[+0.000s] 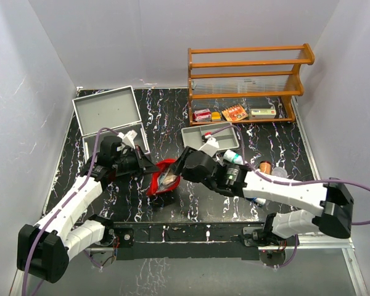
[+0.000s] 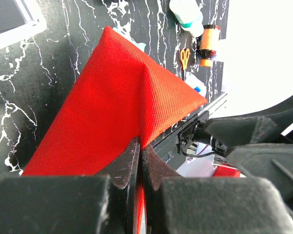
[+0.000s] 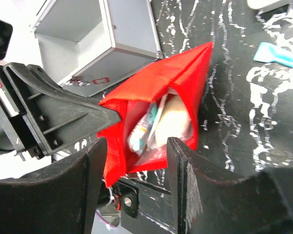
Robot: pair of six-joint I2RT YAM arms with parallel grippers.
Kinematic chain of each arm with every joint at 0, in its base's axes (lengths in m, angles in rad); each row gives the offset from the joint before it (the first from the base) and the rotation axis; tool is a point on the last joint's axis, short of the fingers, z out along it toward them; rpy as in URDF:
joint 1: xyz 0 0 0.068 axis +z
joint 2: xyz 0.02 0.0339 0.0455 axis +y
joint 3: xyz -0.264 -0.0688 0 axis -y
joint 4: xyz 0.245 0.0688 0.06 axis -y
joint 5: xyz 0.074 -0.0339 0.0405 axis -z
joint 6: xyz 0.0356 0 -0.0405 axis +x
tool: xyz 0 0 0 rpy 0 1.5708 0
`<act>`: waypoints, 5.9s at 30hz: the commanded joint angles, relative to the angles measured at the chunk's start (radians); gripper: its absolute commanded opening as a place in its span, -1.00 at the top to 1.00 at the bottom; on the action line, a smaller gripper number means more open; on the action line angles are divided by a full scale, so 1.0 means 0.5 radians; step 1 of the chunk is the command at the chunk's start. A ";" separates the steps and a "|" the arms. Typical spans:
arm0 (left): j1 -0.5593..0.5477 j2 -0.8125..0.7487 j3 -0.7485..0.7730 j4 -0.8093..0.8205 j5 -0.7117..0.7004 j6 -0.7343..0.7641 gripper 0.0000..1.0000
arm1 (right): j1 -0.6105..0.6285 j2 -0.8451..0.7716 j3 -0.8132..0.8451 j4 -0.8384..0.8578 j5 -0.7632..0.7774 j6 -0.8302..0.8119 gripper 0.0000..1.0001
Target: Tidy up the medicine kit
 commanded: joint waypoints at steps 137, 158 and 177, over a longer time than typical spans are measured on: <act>-0.006 -0.022 -0.069 0.262 -0.045 -0.502 1.00 | -0.029 0.288 0.050 0.192 0.242 0.384 0.79; -0.007 -0.009 -0.034 0.107 -0.081 -0.291 1.00 | -0.051 0.048 -0.047 0.286 0.231 -0.032 0.34; -0.006 0.029 0.102 -0.221 -0.059 0.092 1.00 | -0.979 -0.451 -0.559 -0.502 0.041 -0.653 -0.42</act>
